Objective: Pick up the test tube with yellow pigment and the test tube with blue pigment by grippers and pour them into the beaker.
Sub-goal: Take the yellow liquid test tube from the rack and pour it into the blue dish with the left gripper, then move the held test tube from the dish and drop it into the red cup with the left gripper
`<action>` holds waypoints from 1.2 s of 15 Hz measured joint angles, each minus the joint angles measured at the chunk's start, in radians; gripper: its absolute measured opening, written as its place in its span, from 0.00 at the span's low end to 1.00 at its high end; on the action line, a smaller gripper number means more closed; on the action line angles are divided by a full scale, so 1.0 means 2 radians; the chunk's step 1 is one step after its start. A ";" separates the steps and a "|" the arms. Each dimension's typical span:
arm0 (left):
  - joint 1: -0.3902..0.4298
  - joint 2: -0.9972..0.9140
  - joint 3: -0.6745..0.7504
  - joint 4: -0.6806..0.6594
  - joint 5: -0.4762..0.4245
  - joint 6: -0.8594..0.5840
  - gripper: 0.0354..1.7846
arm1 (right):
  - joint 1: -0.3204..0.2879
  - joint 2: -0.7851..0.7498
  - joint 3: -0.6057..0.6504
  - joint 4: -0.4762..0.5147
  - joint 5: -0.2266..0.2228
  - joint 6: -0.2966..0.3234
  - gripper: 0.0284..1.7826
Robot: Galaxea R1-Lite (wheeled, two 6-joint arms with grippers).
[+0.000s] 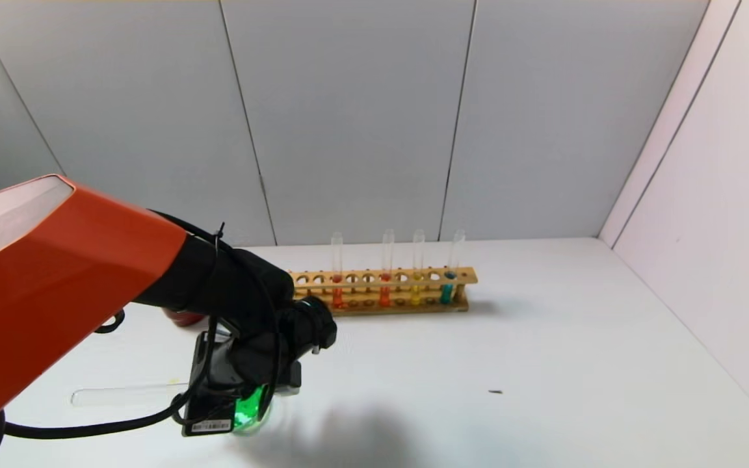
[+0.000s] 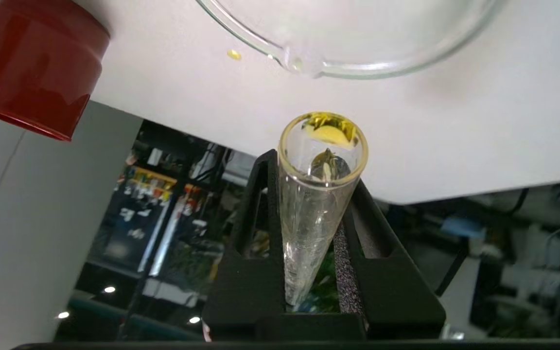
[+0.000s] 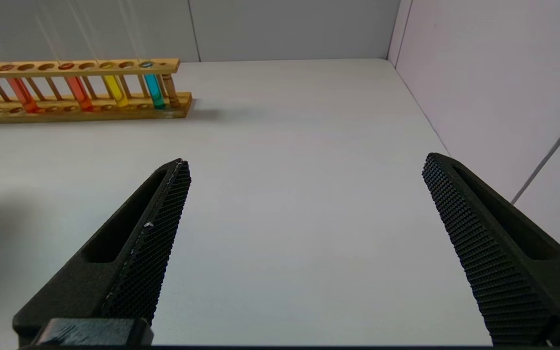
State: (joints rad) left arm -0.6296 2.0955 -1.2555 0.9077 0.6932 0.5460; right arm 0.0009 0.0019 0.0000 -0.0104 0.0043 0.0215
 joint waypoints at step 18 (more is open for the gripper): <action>0.108 -0.196 -0.006 -0.243 -0.044 -0.232 0.17 | 0.000 0.000 0.000 0.000 0.000 0.000 0.98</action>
State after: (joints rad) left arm -0.4145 1.7040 -1.2674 0.4213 0.6051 0.0826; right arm 0.0013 0.0019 0.0000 -0.0100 0.0038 0.0211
